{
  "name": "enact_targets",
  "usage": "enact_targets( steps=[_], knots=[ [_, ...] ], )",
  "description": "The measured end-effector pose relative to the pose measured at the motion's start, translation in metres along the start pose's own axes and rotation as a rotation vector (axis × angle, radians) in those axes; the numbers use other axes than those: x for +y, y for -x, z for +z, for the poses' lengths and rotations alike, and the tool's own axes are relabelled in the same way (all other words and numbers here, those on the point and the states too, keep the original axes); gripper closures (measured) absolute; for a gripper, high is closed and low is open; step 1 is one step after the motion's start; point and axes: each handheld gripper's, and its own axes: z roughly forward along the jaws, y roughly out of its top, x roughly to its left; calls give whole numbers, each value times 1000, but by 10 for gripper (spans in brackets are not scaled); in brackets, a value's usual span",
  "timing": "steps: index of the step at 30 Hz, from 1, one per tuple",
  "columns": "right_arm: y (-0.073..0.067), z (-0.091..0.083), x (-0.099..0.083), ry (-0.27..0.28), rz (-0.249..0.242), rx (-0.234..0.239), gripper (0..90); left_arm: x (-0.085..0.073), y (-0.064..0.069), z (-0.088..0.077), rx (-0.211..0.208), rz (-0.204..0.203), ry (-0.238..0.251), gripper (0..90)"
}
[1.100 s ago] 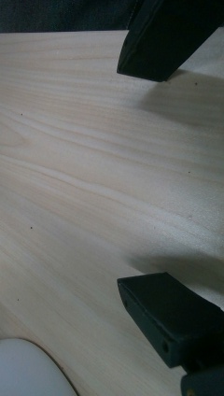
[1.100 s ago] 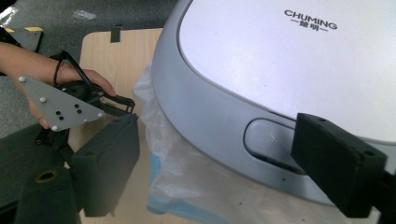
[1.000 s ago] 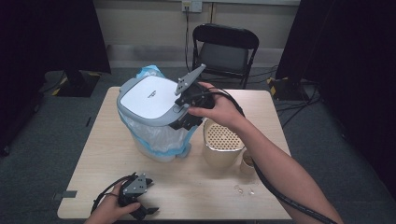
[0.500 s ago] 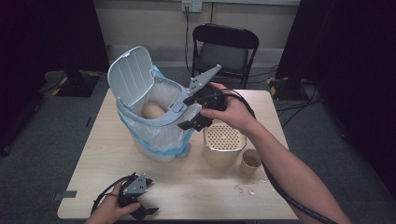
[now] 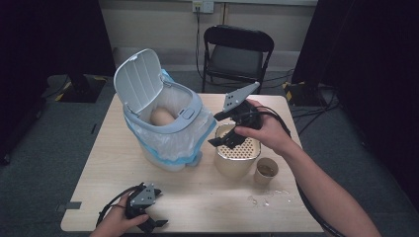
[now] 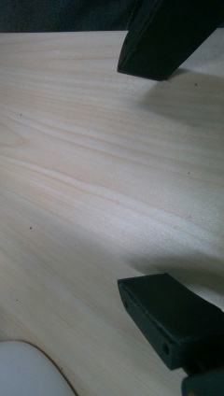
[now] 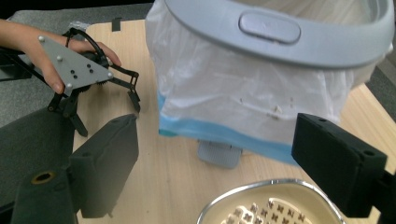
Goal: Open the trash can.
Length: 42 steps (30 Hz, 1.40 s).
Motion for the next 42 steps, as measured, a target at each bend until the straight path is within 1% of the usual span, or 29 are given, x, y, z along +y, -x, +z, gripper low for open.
enact_targets(
  steps=[2,3,4,5,7,8,9,10,11,12,13,14,21,22,23,24,25,26,28,31,32,33,36,38,42],
  knots=[
    [0,-2,-6,-2,7,-8,146,0,0,0,0,-1,0,0],
    [0,-2,-10,-1,12,-9,145,0,0,1,0,-3,9,0],
    [0,-2,-10,-1,12,-9,145,0,0,1,0,-3,9,0],
    [0,-3,-16,1,25,-6,146,-1,0,1,3,-4,14,0],
    [0,-5,-21,4,33,-11,146,0,0,1,3,-5,13,0],
    [0,-5,-21,4,33,-11,146,0,0,1,3,-4,13,0],
    [1,-6,-27,4,41,-14,146,0,0,1,3,-4,13,0],
    [1,-6,-27,4,41,-14,146,0,0,1,3,-4,13,0],
    [1,-7,-32,-2,44,-19,146,-1,1,1,2,-7,13,0],
    [1,-7,-32,-2,44,-19,146,-1,1,1,2,-7,13,0],
    [1,-8,-38,-3,55,-23,145,-1,1,1,2,-7,14,0],
    [1,-8,-38,-3,55,-23,145,0,1,1,4,-5,11,0],
    [1,-12,-56,-2,82,-34,146,-1,1,1,2,-7,11,0],
    [1,-12,-56,-2,82,-34,146,-1,1,1,2,-7,11,0],
    [1,-14,-62,-7,89,-40,145,-1,1,1,1,-7,11,0],
    [1,-14,-62,-7,89,-40,145,-1,1,1,1,-7,11,0],
    [2,-15,-67,-3,99,-44,145,-1,0,1,1,-3,8,0],
    [2,-16,-70,-4,105,-45,145,-1,1,1,1,-7,11,0],
    [2,-16,-73,-5,107,-50,145,-1,1,1,1,-7,11,0],
    [3,-20,-84,-7,123,-61,145,-1,1,1,1,-7,11,0],
    [3,-20,-84,-7,123,-61,145,-1,1,1,1,-7,11,0],
    [4,-22,-90,-6,134,-70,145,-1,1,1,1,-7,12,0],
    [4,-23,-98,-8,140,-79,145,-1,1,1,1,-7,11,0],
    [4,-24,-101,-5,144,-77,145,-1,1,1,2,-7,12,0],
    [5,-25,-115,-9,169,-86,144,-1,1,1,2,-7,12,0]
  ],
)
